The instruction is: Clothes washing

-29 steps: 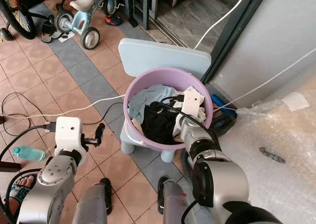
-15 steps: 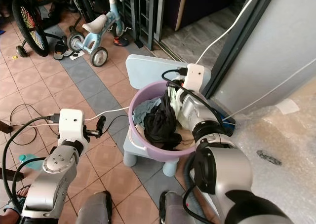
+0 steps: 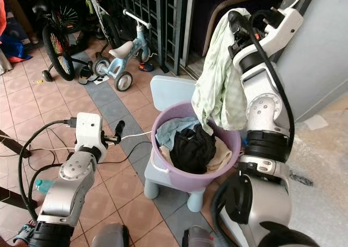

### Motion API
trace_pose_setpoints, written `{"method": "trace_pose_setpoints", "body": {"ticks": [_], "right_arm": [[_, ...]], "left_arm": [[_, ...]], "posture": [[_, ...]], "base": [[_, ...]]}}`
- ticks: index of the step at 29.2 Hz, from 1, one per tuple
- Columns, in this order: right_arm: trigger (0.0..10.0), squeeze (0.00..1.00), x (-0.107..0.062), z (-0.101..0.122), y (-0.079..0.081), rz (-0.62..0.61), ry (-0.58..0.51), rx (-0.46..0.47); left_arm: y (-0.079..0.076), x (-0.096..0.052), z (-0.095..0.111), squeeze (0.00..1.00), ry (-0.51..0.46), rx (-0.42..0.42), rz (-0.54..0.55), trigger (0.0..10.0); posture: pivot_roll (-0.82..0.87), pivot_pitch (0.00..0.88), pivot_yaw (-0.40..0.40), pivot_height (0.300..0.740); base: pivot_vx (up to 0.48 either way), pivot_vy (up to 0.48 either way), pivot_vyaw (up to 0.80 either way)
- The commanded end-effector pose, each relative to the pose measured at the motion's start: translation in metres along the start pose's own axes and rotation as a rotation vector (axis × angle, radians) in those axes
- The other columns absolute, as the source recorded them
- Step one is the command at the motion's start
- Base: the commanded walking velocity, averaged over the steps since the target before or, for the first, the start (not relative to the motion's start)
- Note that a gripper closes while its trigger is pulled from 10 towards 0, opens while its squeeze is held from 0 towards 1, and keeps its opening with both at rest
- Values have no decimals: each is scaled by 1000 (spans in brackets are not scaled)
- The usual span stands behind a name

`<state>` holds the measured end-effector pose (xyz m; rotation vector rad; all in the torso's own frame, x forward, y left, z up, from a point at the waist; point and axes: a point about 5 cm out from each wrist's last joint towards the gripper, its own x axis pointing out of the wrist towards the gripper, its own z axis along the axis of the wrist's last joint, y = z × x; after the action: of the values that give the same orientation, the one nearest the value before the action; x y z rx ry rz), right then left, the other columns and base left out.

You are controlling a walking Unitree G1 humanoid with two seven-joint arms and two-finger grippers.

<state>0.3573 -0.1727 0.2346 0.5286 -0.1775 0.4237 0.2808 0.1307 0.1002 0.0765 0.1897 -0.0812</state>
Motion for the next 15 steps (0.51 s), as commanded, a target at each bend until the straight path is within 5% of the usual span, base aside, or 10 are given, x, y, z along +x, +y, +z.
{"method": "trace_pose_setpoints", "body": {"ticks": [1,5,11,12,14,15], "right_arm": [[0,0,-1,-10,12,70,58,-63],[0,0,-14,-35,18,159,171,-108],[0,0,-28,-58,5,88,278,-212],[2118,0,-37,-73,-1,44,337,-261],[2118,0,-41,-79,-3,33,361,-281],[1255,0,-44,-83,-4,29,372,-292]], "left_arm": [[0,1,-2,0,4,14,2,10000],[-1,-1,-5,0,8,11,3,10000],[-6,0,-6,0,7,-4,-5,10000],[-8,0,-7,0,10,-5,-5,10000],[-9,0,-7,0,11,-4,-7,10000],[-9,0,-7,0,9,-5,-9,10000]], "posture": [[-13,1,13,740],[-13,4,12,740],[-20,6,13,740],[-28,8,15,740],[-28,8,15,740],[-28,8,14,740]], "base": [[0,0,0],[0,0,0],[0,0,0],[0,0,0],[0,0,0],[0,0,0]]}}
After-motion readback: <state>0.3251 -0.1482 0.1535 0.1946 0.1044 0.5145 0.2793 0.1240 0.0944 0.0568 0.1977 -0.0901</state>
